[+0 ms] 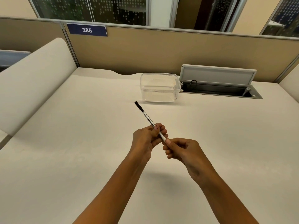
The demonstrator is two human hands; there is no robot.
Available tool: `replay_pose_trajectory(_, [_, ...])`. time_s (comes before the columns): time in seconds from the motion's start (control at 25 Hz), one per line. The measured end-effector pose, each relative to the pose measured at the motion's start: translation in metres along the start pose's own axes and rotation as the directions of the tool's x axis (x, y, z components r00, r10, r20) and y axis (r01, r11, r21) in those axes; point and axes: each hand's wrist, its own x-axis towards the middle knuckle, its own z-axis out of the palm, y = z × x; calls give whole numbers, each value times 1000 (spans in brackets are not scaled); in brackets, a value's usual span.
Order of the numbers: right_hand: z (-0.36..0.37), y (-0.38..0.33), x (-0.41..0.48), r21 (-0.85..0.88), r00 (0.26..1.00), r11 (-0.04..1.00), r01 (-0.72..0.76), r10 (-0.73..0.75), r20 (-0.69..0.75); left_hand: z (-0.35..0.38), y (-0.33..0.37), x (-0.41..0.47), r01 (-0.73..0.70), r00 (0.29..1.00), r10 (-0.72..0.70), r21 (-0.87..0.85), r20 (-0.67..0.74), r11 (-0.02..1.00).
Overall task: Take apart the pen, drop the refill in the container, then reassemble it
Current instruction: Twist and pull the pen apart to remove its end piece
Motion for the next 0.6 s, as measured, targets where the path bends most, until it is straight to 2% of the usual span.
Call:
replay_pose_trajectory(0.16, [4,0,-1,-153,982,981,123,-143,-127,2,1,-1,9,1000,-10,-34,-19,999])
replay_pose_trajectory(0.36, [13,3,-2,-429,894,873,234,-366,-259,6,-1,-2,24,1000,-24,-63,-11,998])
replay_pose_trajectory(0.48, [12,2,-1,-437,915,873,216,-337,-222,6,0,-2,-2,1000,2,-32,8,999])
replay_pose_trajectory(0.6, [7,-4,-1,-270,972,952,142,-185,-142,3,1,0,-12,1000,12,-26,9,1000])
